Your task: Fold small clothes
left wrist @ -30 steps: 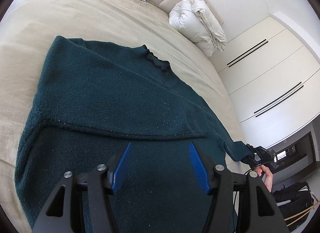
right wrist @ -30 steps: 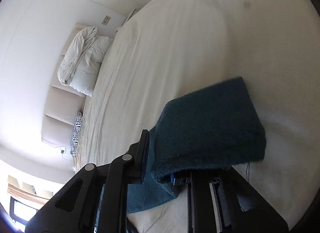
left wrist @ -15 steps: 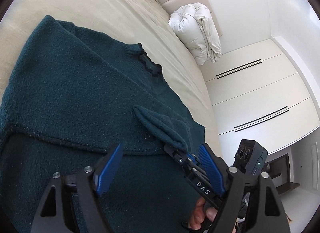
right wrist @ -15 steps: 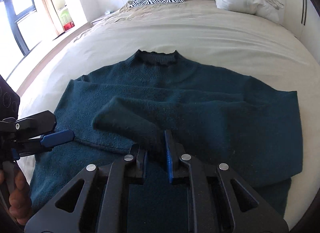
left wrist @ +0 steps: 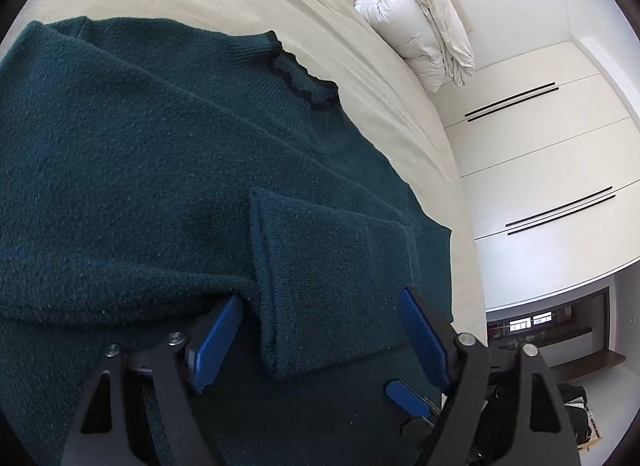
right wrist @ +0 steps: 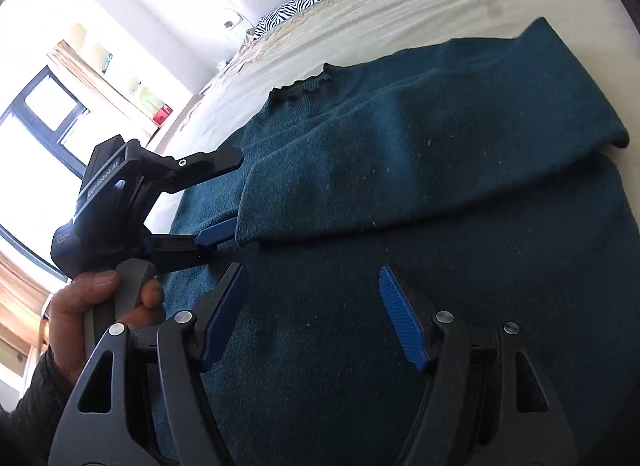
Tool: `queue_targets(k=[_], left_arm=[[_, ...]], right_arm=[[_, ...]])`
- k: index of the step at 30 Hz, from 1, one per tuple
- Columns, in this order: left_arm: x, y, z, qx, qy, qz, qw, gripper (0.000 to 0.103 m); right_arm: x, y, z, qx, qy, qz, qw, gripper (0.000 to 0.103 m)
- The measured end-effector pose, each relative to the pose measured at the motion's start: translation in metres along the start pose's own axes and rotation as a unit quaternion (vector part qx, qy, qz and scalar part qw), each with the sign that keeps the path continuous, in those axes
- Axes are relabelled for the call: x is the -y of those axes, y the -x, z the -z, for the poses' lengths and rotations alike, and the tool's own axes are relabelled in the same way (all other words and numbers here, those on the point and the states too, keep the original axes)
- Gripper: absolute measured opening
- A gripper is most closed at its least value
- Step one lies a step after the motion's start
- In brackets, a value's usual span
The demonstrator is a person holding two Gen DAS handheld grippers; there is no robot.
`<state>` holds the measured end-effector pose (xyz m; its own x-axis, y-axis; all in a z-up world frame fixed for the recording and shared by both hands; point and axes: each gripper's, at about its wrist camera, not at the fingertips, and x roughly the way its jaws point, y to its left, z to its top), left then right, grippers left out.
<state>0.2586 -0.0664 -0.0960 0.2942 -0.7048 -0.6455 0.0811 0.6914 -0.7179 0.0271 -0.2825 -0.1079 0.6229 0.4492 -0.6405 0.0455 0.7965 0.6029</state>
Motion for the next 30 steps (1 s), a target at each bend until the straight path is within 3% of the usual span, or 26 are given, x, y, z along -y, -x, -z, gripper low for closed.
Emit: queue_targets(k=[4, 11, 14, 19, 23, 30], left_arm=[[0.004, -0.004, 0.002, -0.018, -0.013, -0.043, 0.9988, 0.032], [0.017, -0.007, 0.007, -0.042, -0.055, -0.105, 0.9921, 0.025], [0.026, -0.001, 0.010, -0.036, -0.080, -0.115, 0.9895, 0.010], [0.058, 0.021, 0.012, -0.008, -0.154, -0.131, 0.9794, 0.010], [0.076, 0.045, 0.005, 0.021, -0.186, -0.113, 0.9759, 0.009], [0.017, 0.073, -0.029, 0.050, -0.134, -0.132, 0.9808, 0.009]], right_arm=[[0.028, 0.015, 0.009, 0.015, -0.052, -0.026, 0.998, 0.067], [0.038, 0.015, 0.014, 0.023, -0.056, -0.026, 0.998, 0.067], [0.037, 0.012, 0.010, 0.024, -0.055, -0.029, 0.998, 0.067], [0.037, 0.006, 0.005, 0.025, -0.056, -0.032, 0.998, 0.067], [0.039, 0.008, 0.005, 0.026, -0.059, -0.039, 0.997, 0.067], [0.059, 0.019, 0.005, 0.046, -0.105, -0.073, 0.991, 0.067]])
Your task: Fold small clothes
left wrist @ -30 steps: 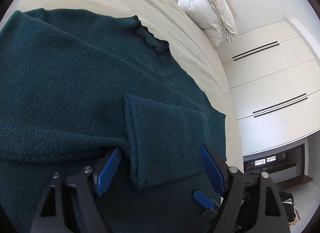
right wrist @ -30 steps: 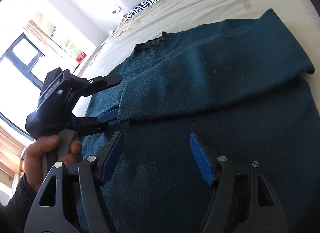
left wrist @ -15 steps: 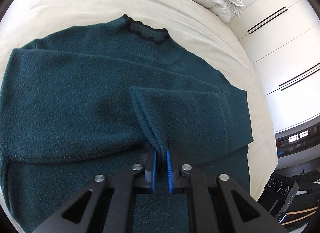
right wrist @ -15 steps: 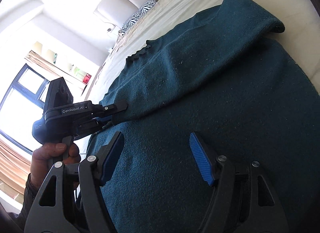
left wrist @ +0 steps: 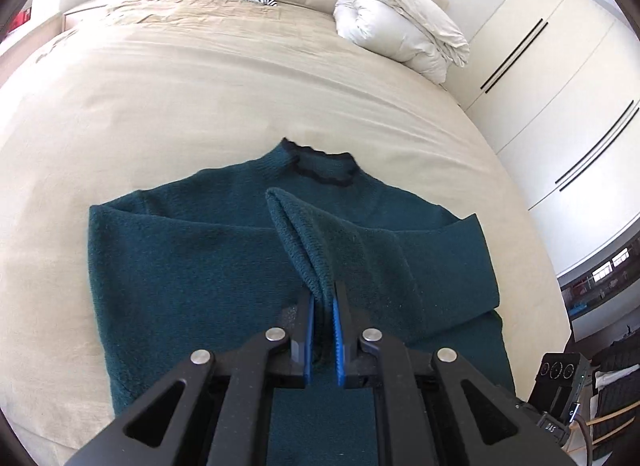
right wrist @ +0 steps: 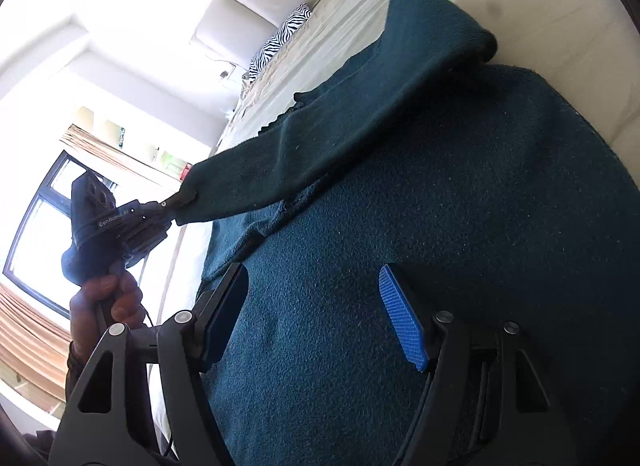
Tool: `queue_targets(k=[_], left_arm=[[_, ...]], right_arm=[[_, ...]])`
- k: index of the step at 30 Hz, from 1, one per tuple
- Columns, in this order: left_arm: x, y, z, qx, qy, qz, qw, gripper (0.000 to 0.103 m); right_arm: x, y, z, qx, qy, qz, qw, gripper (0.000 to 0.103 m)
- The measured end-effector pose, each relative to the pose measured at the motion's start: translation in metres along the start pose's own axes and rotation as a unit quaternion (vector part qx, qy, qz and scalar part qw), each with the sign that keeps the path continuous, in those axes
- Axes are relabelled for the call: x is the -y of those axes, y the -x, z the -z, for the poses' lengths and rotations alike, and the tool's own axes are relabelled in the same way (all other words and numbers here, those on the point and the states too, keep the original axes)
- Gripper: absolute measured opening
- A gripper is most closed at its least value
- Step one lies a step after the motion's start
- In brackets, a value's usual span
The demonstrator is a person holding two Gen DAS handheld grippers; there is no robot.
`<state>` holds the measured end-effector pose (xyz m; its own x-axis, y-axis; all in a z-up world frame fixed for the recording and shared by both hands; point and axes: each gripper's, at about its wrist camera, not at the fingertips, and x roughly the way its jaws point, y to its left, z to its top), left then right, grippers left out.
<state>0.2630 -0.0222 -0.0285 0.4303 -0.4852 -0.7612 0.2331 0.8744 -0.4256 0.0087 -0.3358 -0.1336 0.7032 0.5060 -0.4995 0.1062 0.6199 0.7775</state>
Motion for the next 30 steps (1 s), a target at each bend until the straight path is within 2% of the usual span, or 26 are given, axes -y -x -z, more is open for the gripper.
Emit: queue_targets(k=[4, 6, 12, 15, 22, 26, 30], left_arm=[[-0.038, -0.017, 0.005, -0.014, 0.024, -0.016, 0.9995, 0.009], [-0.050, -0.022, 0.009, -0.013, 0.035, -0.013, 0.9992, 0.009], [-0.056, -0.033, 0.017, -0.014, 0.035, -0.008, 0.9992, 0.009], [-0.063, -0.036, 0.019, -0.015, 0.045, 0.006, 0.9988, 0.010], [-0.080, -0.034, 0.025, -0.001, 0.064, 0.047, 0.9968, 0.010], [-0.096, -0.039, 0.031, 0.006, 0.087, 0.081, 0.9929, 0.011], [-0.104, -0.042, 0.034, 0.014, 0.096, 0.110, 0.9891, 0.011]], right_arm=[[0.009, 0.005, -0.005, 0.012, -0.034, -0.015, 0.999, 0.067], [0.009, 0.006, -0.008, 0.014, -0.044, -0.015, 0.999, 0.067], [0.013, 0.015, -0.030, 0.038, -0.073, -0.008, 0.997, 0.067], [0.019, 0.021, -0.048, 0.054, -0.099, -0.011, 0.994, 0.069], [0.022, 0.031, -0.112, 0.063, -0.101, -0.041, 0.992, 0.069], [0.040, 0.007, -0.160, 0.028, -0.131, -0.064, 0.989, 0.069], [0.064, -0.025, -0.201, 0.015, -0.161, -0.064, 0.985, 0.069]])
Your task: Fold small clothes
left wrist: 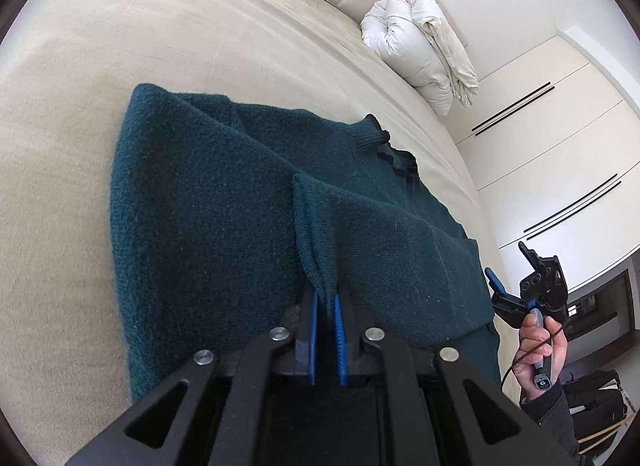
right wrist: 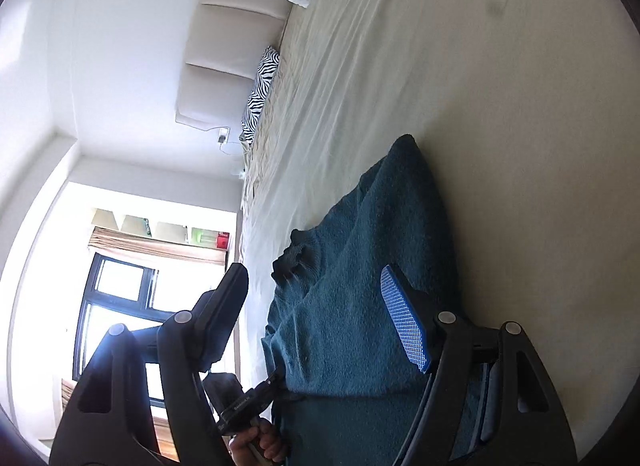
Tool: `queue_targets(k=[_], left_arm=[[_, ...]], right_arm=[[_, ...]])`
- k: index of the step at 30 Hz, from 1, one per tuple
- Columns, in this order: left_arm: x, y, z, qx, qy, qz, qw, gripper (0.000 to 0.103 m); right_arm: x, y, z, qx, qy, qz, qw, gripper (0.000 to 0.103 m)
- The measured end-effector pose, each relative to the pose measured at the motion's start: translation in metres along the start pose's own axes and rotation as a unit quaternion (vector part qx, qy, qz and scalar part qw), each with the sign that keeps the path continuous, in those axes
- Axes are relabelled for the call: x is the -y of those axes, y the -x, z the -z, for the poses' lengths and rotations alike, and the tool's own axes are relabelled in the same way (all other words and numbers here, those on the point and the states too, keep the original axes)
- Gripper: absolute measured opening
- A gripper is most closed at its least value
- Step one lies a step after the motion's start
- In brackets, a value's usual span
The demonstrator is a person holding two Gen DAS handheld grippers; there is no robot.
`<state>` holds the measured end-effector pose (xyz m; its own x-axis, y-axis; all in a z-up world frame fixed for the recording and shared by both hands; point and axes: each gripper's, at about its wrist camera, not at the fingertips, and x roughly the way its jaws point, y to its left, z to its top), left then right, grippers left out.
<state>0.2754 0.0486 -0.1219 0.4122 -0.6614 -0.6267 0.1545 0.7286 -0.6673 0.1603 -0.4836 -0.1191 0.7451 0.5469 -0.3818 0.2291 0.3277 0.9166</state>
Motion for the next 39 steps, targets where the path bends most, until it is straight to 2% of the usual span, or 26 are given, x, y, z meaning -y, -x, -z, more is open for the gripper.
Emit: queue_targets(k=[5, 8, 12, 15, 23, 26, 27, 29, 30, 31, 35, 39], left_arm=[[0.001, -0.004, -0.001, 0.000, -0.007, -0.001, 1.0000, 0.012], [-0.001, -0.004, 0.000, 0.001, -0.003, 0.009, 1.0000, 0.012], [-0.004, -0.002, 0.000, 0.002, -0.005, 0.013, 0.9999, 0.012], [-0.005, -0.002, 0.001, 0.002, -0.005, 0.014, 0.9999, 0.012], [-0.003, -0.002, 0.003, 0.007, -0.011, 0.012, 0.9998, 0.012], [-0.002, 0.004, 0.002, 0.001, -0.005, 0.020, 0.9998, 0.013], [0.000, 0.013, 0.004, 0.005, -0.007, 0.012, 0.9999, 0.016], [0.004, 0.036, 0.015, 0.020, -0.007, -0.003, 0.9998, 0.035], [0.005, 0.050, 0.022, 0.026, -0.003, -0.011, 0.9996, 0.052], [0.006, 0.065, 0.031, 0.035, 0.003, -0.016, 0.9992, 0.060], [0.010, 0.121, 0.074, 0.054, 0.006, -0.030, 0.9981, 0.063], [0.014, 0.156, 0.126, 0.043, -0.001, -0.062, 0.9972, 0.066]], right_arm=[[0.022, -0.035, -0.032, -0.023, -0.038, -0.001, 0.999, 0.067], [0.016, -0.036, -0.031, -0.038, -0.017, 0.001, 0.999, 0.067], [0.014, -0.026, 0.001, -0.082, 0.014, 0.002, 0.997, 0.067], [0.013, -0.009, 0.031, -0.099, 0.028, -0.006, 0.995, 0.067], [0.028, 0.017, 0.064, -0.079, 0.072, -0.007, 0.994, 0.066], [0.024, 0.021, 0.070, -0.074, 0.087, 0.017, 0.993, 0.063], [0.017, 0.026, 0.072, -0.068, 0.089, 0.039, 0.993, 0.065], [-0.003, 0.044, 0.081, -0.047, 0.112, 0.059, 0.991, 0.067], [-0.015, 0.055, 0.089, -0.041, 0.132, 0.060, 0.989, 0.067], [-0.025, 0.066, 0.099, -0.038, 0.150, 0.057, 0.986, 0.067], [-0.044, 0.110, 0.143, -0.031, 0.185, 0.058, 0.980, 0.067], [-0.036, 0.152, 0.187, -0.027, 0.193, 0.077, 0.978, 0.067]])
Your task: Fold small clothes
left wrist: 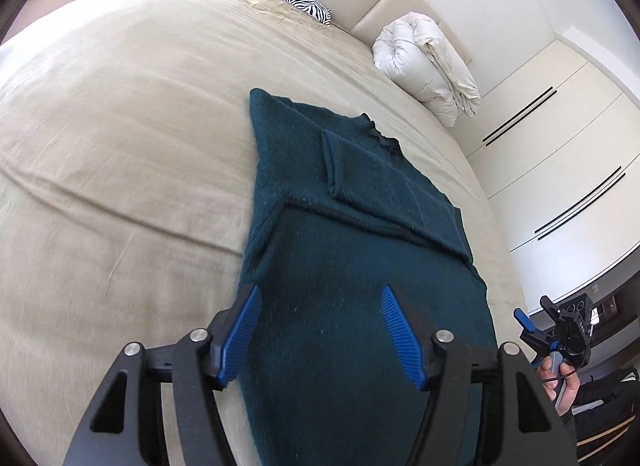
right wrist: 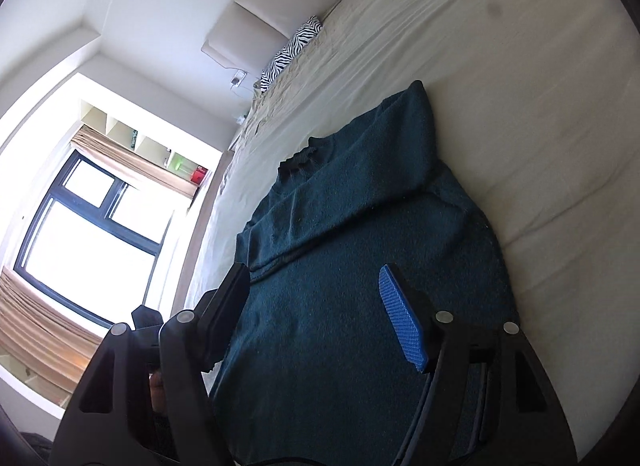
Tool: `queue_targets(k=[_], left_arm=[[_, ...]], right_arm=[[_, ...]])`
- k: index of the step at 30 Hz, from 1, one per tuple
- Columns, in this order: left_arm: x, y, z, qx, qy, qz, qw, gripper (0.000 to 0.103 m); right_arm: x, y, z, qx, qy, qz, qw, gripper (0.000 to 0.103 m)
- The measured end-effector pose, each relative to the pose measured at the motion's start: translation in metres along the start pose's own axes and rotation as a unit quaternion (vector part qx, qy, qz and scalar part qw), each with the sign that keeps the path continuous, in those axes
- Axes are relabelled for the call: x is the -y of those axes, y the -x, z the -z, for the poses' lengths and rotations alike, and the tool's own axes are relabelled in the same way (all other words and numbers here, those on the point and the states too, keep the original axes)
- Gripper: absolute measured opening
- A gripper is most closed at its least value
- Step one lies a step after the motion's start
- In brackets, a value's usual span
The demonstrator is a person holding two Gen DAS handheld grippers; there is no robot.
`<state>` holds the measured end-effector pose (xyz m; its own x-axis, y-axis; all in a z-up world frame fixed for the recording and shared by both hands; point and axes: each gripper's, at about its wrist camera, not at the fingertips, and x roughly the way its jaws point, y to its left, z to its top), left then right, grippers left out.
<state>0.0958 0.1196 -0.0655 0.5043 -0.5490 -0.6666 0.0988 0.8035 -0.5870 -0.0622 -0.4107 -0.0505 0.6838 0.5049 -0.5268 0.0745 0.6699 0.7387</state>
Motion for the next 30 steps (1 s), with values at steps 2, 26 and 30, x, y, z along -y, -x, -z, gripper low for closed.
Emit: queue_targets(k=[2, 26, 30], left_arm=[[-0.004, 0.011, 0.022, -0.010, 0.007, -0.012, 0.9998, 0.067], [-0.005, 0.051, 0.144, -0.122, 0.024, -0.002, 0.9923, 0.046], [0.000, 0.045, 0.145, -0.129, 0.017, -0.007, 0.9915, 0.046]], right_arm=[[0.004, 0.016, 0.022, -0.003, 0.001, 0.021, 1.000, 0.067], [0.072, 0.115, 0.109, -0.047, -0.043, 0.147, 0.987, 0.067], [0.079, 0.118, 0.114, -0.073, -0.045, 0.150, 0.985, 0.067]])
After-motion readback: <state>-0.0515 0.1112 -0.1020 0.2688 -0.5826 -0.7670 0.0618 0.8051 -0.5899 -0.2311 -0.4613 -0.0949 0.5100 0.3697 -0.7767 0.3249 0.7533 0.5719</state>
